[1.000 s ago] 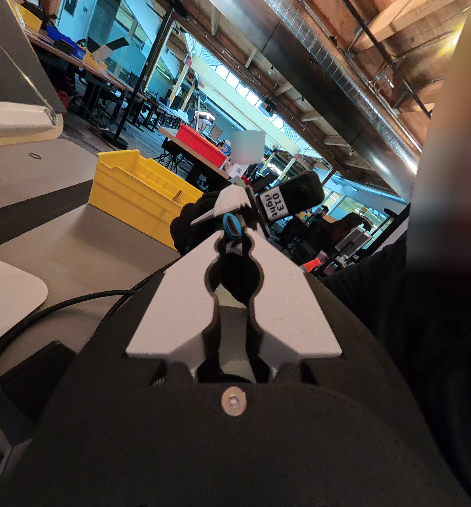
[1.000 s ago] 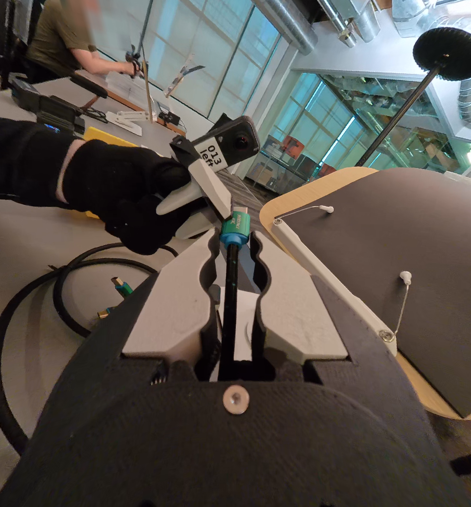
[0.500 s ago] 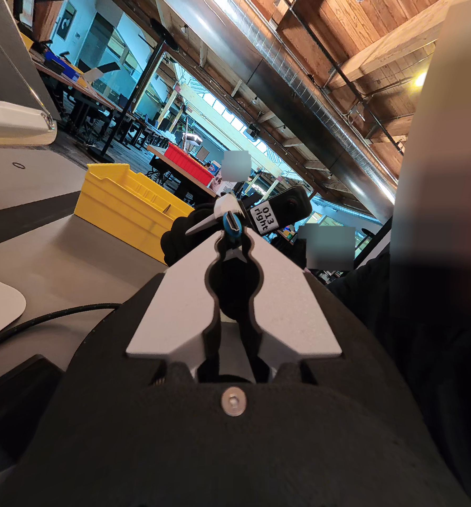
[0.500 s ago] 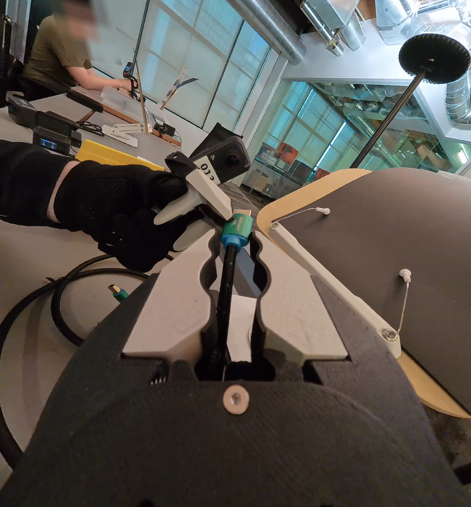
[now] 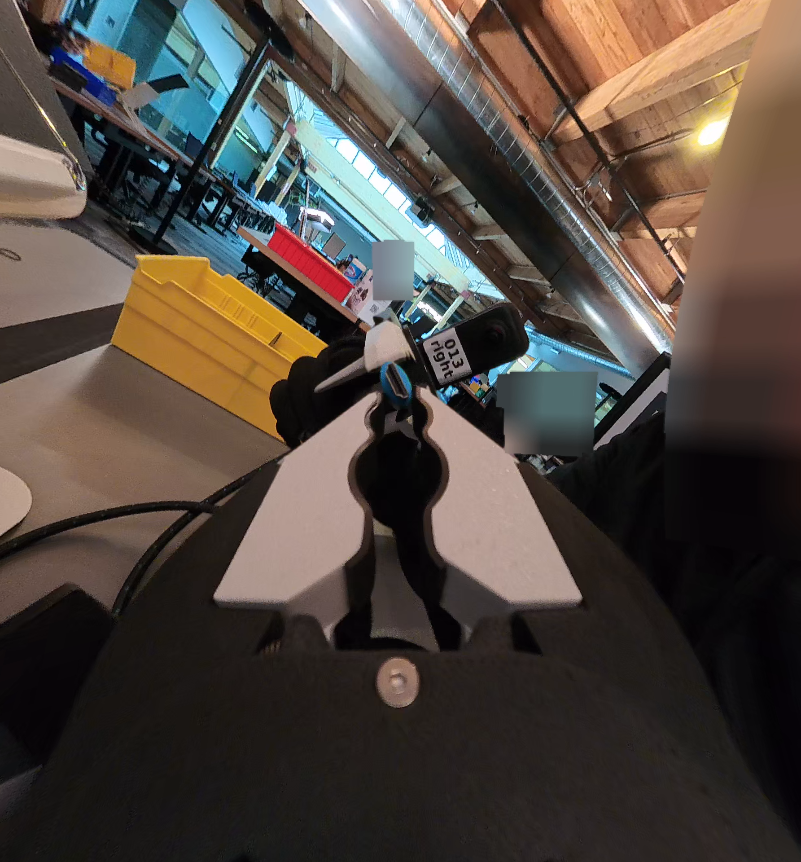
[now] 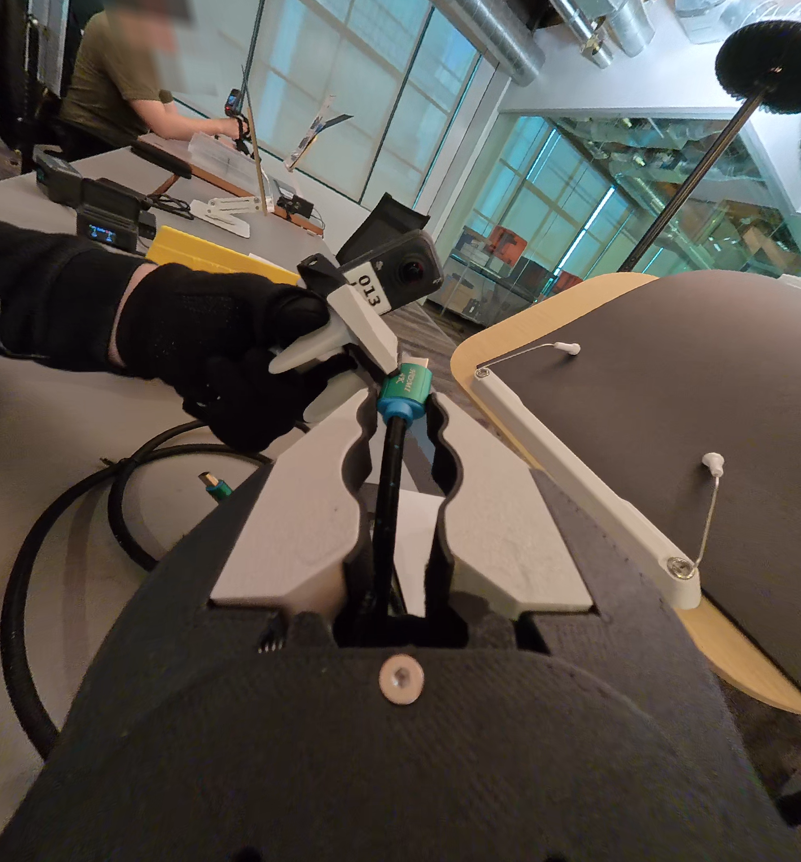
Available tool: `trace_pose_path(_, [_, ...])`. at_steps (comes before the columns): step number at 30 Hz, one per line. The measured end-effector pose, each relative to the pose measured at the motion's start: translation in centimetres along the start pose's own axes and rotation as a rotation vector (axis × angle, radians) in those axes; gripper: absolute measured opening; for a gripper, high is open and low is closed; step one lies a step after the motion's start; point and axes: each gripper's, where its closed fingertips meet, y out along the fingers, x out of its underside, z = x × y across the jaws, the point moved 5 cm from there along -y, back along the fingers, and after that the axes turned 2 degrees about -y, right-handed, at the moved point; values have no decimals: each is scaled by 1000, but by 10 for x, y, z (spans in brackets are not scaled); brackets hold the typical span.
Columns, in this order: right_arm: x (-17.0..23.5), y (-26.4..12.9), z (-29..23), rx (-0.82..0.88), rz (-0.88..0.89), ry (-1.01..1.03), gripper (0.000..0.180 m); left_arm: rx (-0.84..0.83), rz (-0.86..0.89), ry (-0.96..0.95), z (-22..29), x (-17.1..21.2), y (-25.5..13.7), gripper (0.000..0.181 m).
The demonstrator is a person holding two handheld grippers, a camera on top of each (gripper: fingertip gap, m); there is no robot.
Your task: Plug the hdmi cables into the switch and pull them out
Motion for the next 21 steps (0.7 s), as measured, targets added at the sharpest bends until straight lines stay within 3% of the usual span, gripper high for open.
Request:
trace_pose_path(4, [1, 0, -4, -34, -17, -19, 19, -35, -32, 4, -2, 0, -3, 18])
trace_pose_path(9, [5, 0, -8, -64, -59, -63, 19, -53, -96, 13, -2, 6, -2, 11])
trace_pose_path(21, [4, 4, -3, 11, 1, -14, 19, -48, -7, 17, -4, -1, -8, 9])
